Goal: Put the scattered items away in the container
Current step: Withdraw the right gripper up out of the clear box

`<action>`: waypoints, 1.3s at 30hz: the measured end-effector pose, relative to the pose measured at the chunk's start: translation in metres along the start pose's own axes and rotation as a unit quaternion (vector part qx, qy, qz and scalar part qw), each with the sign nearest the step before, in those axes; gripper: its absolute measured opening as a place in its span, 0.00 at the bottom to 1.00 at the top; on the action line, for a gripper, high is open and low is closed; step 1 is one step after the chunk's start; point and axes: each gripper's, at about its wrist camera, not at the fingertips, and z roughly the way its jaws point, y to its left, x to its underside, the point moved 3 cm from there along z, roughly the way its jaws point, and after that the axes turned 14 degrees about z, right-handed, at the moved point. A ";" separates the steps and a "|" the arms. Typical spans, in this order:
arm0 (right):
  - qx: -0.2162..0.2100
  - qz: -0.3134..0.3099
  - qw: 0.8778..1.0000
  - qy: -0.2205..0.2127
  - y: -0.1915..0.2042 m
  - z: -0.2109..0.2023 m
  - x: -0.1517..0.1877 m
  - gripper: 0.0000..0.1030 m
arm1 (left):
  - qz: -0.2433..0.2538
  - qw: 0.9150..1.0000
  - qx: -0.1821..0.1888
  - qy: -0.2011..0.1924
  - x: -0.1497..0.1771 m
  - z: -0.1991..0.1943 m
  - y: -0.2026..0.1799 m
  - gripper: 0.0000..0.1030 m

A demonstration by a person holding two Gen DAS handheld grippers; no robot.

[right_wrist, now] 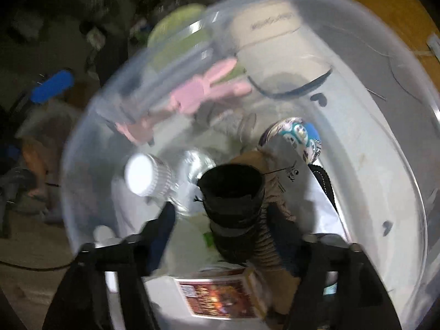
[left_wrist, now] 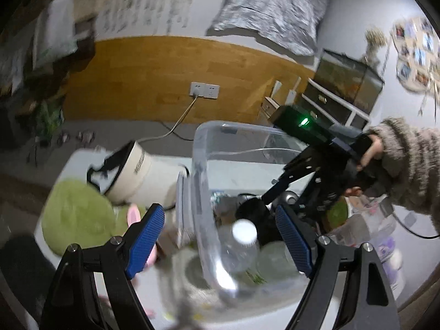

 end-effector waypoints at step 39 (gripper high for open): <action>0.036 0.111 0.976 -0.182 0.007 -0.102 0.015 0.93 | -0.001 1.000 -0.018 0.009 -0.012 -0.004 -0.013 1.00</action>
